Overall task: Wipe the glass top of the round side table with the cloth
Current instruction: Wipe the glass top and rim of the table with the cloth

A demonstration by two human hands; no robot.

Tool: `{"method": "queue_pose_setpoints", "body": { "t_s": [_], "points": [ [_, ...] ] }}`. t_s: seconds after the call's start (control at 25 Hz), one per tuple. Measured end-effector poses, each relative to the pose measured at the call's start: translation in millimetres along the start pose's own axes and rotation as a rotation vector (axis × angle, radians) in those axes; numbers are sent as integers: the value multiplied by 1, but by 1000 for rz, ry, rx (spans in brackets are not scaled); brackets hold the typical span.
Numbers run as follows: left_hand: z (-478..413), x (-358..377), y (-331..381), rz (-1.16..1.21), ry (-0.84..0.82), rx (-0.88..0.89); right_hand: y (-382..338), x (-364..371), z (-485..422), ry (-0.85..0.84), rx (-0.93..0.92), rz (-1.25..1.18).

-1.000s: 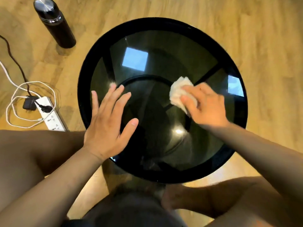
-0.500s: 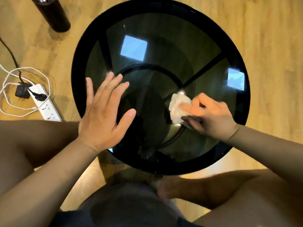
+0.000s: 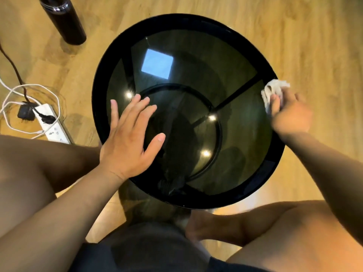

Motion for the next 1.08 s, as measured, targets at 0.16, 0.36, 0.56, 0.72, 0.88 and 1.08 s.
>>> {"method": "queue_pose_setpoints", "body": {
  "t_s": [0.16, 0.36, 0.56, 0.72, 0.88, 1.08],
  "points": [
    [2, -4, 1, 96, 49, 27, -7, -12, 131, -42, 251, -87],
    [8, -26, -1, 305, 114, 15, -179, -15, 260, -95, 18, -264],
    [18, -118, -41, 623, 349, -345, -280, -8, 245, -360, 102, -892],
    [58, -106, -32, 965, 59, -634, -281, -56, 239, -377, 209, -1490],
    [93, -76, 23, 1271, -186, -588, -260, -99, 253, -753, 142, -1887],
    [117, -82, 79, 1527, -476, -468, -227, -148, 272, -1133, -32, -1902]
  ]
}}
Point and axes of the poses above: each hand's wrist, its own z-axis away from the middle knuckle, its own x-axis out of the palm, y = z × x, the point moved 9 cm from there along -z, towards the middle knuckle, and after that the axes turned 2 degrees about -z, right-handed, at the moved point
